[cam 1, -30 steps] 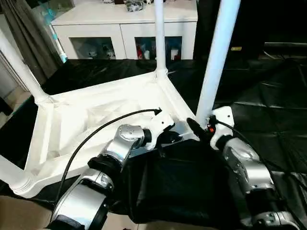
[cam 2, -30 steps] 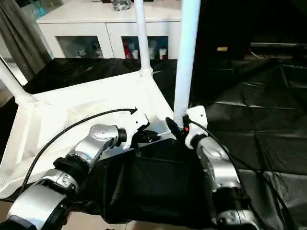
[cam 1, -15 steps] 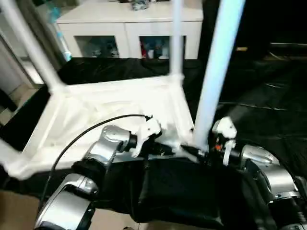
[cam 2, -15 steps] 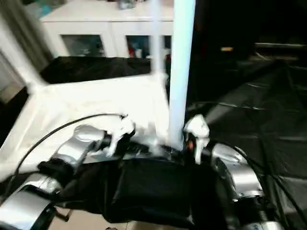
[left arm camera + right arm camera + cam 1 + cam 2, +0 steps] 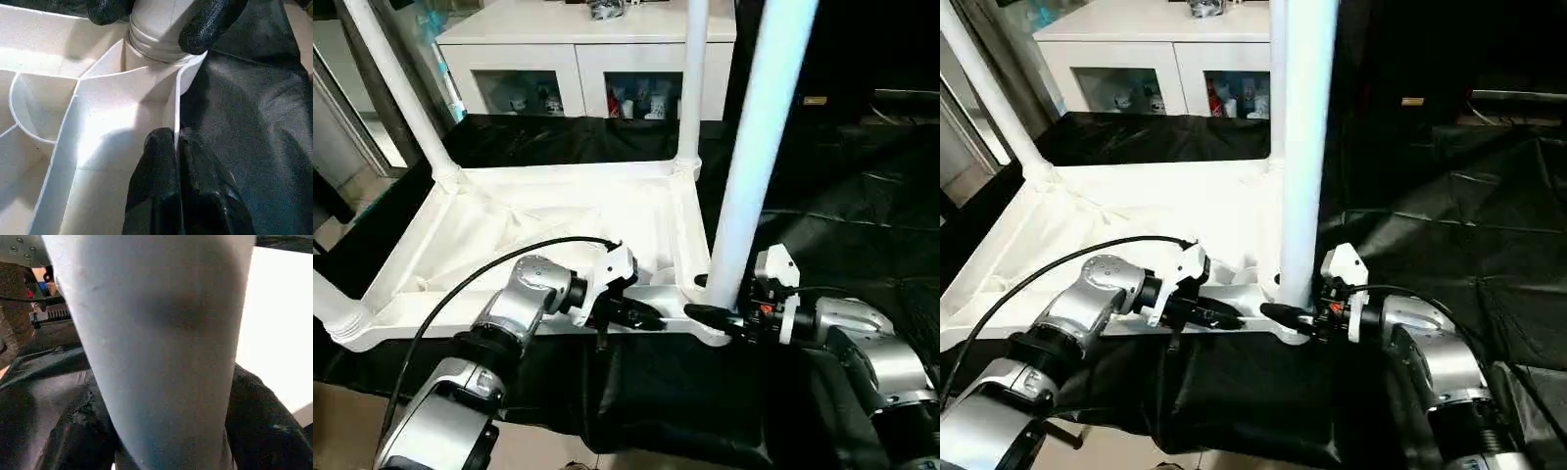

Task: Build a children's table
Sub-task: Rotate leg to tighten

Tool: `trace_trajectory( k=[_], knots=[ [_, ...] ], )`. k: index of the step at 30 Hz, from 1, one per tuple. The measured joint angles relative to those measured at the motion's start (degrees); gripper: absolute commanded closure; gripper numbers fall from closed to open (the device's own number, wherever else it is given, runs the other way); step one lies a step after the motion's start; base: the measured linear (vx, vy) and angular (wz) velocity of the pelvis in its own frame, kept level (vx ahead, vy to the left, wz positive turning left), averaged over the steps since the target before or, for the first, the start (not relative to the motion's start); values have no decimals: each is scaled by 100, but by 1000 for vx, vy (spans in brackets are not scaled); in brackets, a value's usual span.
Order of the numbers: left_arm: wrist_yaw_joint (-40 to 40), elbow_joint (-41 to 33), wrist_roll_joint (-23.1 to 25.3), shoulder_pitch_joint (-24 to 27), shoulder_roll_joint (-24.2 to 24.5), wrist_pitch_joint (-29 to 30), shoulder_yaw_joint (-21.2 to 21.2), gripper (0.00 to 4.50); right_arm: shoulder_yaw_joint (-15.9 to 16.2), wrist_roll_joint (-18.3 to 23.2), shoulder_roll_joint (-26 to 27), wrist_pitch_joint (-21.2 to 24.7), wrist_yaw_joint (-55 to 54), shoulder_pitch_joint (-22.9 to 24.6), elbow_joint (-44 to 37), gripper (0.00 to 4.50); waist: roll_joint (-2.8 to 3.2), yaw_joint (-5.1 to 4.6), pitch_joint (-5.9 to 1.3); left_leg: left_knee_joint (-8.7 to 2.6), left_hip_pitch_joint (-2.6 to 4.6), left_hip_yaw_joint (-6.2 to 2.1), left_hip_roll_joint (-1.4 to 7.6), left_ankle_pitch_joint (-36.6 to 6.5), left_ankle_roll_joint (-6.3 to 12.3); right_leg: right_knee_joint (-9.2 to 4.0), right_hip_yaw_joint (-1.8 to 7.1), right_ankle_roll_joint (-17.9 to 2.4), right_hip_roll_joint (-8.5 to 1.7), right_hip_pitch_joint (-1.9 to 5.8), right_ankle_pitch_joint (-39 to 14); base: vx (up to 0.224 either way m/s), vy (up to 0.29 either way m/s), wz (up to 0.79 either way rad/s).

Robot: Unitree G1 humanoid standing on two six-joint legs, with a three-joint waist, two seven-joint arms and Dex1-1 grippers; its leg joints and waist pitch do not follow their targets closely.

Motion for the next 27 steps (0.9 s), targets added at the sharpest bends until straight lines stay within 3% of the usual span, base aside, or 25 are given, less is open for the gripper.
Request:
trace_trajectory(
  k=[8, 14, 16, 17, 21, 23, 27],
  knots=[
    [1856, 630, 338, -348, -646, -173, 121, 450, -458, -599, 926, -106, -2491, -331, 582, 208, -17, -144, -6, 9, 15, 1, -6, 1, -2, -4, 10, 0, -1, 10, 1, 0, 0, 0],
    [2663, 863, 486, -441, -988, -169, 164, 450, -605, -925, 1424, -112, -3828, -515, 788, 208, -15, -207, -19, 0, 73, 1, -9, 0, -3, -18, 11, 36, -1, 67, -20, 0, 0, 0],
    [2674, 916, 486, -448, -999, -170, 187, 450, -605, -1004, 1470, -182, -3870, -518, 839, 208, -18, -214, -17, -10, 99, 0, -11, -1, -5, -31, 11, 47, -1, 91, -27, 0, 0, 0],
    [2659, 918, 486, -448, -1000, -172, 190, 450, -605, -1007, 1470, -210, -3849, -511, 845, 152, -17, -216, -17, -17, 100, 0, -12, -1, -5, -38, 12, 48, -1, 92, -27, 0, 0, 0],
    [2465, 905, 473, -446, -937, -186, 198, 450, -605, -885, 1429, -184, -3535, -438, 744, 128, -19, -221, -22, -35, 102, 0, -12, -1, -5, -44, 10, 45, 0, 94, -26, 0, 0, 0],
    [2192, 843, 417, -412, -829, -187, 198, 450, -503, -866, 1216, -188, -3091, -363, 634, 91, -19, -214, -22, -47, 102, 0, -11, -1, -6, -42, 7, 22, 0, 91, -12, 0, 0, 0],
    [1484, 583, 276, -244, -483, -203, 179, 450, -209, -682, 764, -114, -2063, -140, 236, 91, -21, -201, -21, -67, 95, -4, -1, -1, -6, -38, -6, 27, 8, 80, -15, 0, 0, 0]
  ],
)
